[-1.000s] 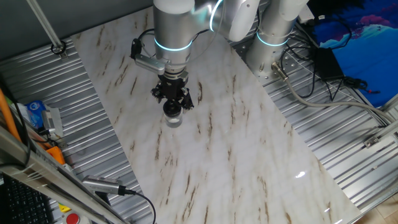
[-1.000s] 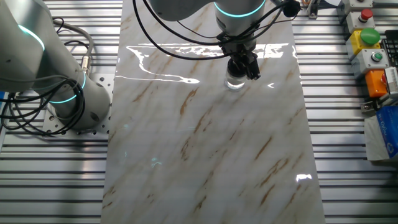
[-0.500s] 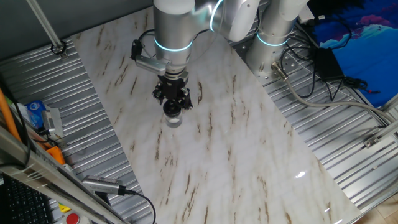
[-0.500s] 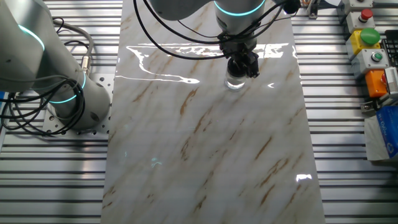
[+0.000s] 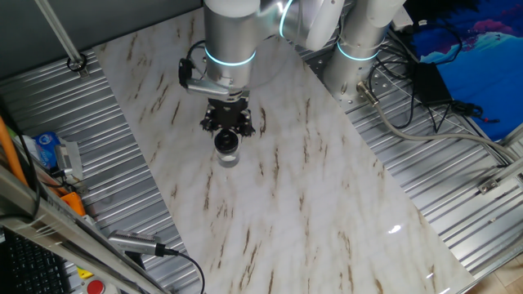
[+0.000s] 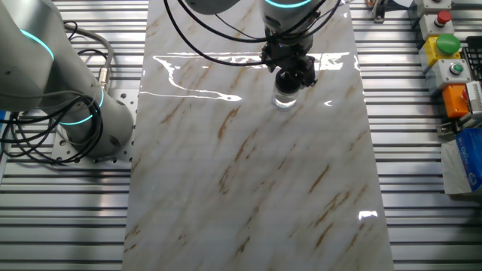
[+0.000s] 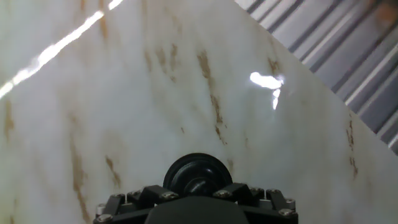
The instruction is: Screw the lid onto the jar
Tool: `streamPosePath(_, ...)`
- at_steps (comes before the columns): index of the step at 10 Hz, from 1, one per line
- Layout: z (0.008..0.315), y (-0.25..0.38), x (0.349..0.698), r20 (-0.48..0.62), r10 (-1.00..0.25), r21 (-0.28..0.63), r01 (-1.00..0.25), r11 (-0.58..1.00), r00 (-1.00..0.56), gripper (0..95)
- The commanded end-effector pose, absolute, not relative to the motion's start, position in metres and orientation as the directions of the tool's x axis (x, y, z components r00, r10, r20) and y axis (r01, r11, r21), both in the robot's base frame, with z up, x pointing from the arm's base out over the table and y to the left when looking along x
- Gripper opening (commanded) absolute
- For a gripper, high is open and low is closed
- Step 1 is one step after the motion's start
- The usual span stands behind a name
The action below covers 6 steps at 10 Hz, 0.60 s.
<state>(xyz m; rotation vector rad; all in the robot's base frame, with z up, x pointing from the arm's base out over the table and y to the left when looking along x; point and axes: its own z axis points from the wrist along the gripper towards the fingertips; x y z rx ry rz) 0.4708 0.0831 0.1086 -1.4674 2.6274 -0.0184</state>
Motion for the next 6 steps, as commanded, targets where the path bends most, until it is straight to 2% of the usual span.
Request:
streamPosePath(1,0.1124,0.0819,0.4693,-0.104,-0.893,-0.114,-0.887,0.448,-0.438,76.0)
streamPosePath(3,0.1152,0.0825,0.4697,-0.111,-0.887,-0.122,-0.880,0.460,-0.448,76.0)
streamPosePath(6,0.1177,0.0824,0.4698,-0.091,-0.923,-0.115,-0.917,0.383,-0.374,76.0)
